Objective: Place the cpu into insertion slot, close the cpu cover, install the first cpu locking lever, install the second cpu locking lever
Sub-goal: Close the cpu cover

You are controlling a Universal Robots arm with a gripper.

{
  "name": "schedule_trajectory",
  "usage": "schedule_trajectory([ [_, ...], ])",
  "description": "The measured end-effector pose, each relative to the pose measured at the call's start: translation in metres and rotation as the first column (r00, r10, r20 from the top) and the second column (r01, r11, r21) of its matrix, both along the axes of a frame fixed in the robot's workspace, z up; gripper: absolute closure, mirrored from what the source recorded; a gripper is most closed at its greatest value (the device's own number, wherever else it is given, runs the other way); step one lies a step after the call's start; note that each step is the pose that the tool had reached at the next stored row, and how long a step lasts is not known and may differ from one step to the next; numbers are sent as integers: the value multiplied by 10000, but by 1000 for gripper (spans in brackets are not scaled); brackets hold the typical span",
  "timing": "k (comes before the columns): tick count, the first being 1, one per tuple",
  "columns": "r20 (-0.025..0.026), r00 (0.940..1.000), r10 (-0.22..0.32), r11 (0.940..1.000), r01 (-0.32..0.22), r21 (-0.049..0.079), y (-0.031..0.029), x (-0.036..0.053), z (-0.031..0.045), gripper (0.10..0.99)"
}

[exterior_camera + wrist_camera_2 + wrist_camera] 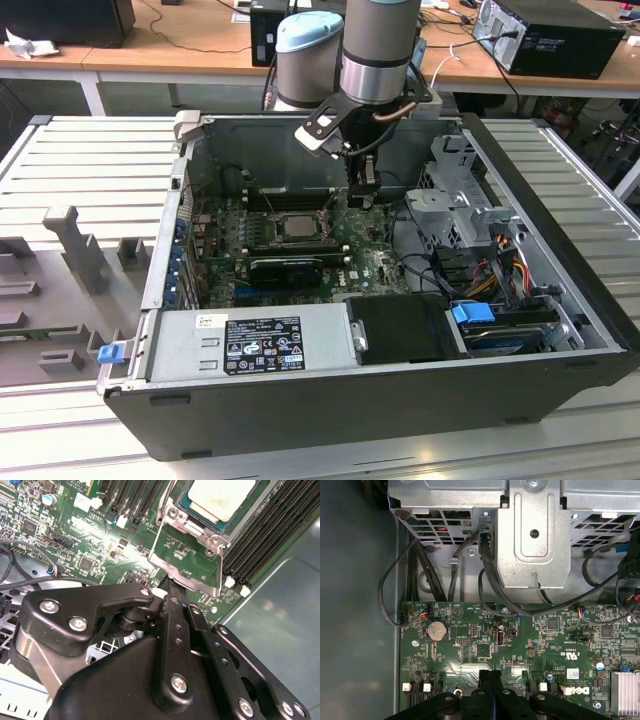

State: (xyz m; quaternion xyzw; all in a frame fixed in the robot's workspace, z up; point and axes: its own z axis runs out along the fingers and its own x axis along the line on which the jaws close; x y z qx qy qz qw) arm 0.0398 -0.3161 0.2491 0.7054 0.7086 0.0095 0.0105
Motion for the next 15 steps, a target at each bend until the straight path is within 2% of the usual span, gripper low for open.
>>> schedule_trajectory([
  [15, 0, 10000, 1, 10000, -1, 9, 0, -31, -5, 980],
])
